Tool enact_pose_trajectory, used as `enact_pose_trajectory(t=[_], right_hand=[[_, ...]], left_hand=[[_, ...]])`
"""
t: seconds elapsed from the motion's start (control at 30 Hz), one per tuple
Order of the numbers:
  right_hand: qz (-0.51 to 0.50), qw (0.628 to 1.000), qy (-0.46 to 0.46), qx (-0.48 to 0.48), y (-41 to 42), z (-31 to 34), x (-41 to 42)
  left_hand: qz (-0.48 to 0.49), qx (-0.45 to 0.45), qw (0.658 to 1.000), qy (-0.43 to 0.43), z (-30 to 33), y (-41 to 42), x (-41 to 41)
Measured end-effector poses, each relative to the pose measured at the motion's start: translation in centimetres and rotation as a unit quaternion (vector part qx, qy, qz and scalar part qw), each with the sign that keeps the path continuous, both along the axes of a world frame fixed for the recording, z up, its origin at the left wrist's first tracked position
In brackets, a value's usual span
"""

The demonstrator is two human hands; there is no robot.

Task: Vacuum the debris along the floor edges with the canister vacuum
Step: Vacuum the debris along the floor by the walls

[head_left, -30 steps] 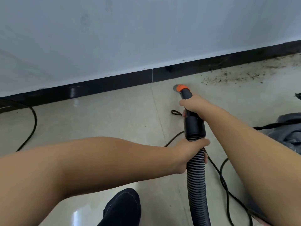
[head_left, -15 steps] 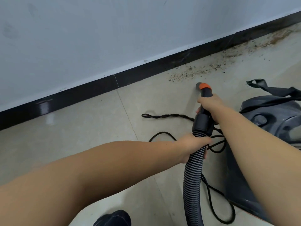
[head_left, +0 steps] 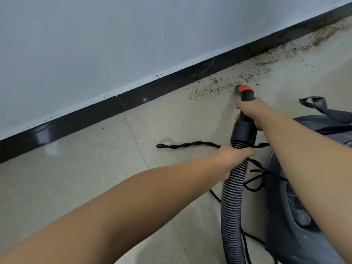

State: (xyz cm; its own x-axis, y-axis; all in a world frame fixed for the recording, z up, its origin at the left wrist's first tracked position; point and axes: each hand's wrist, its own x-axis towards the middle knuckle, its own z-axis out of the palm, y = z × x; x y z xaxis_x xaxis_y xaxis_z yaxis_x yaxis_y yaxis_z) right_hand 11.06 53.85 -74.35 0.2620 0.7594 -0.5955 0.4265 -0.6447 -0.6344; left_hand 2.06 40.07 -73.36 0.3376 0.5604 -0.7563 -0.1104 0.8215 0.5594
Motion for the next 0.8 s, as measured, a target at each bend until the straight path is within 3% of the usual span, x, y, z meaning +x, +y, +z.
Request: enact_pose_trajectory(t=[0.8], right_hand=[[0.128,0.991,0.034,-0.026,-7.9,1.1,-10.8]], left_hand=[[0.087,-0.030,0.996,0.016,1.1,-8.5,-6.4]])
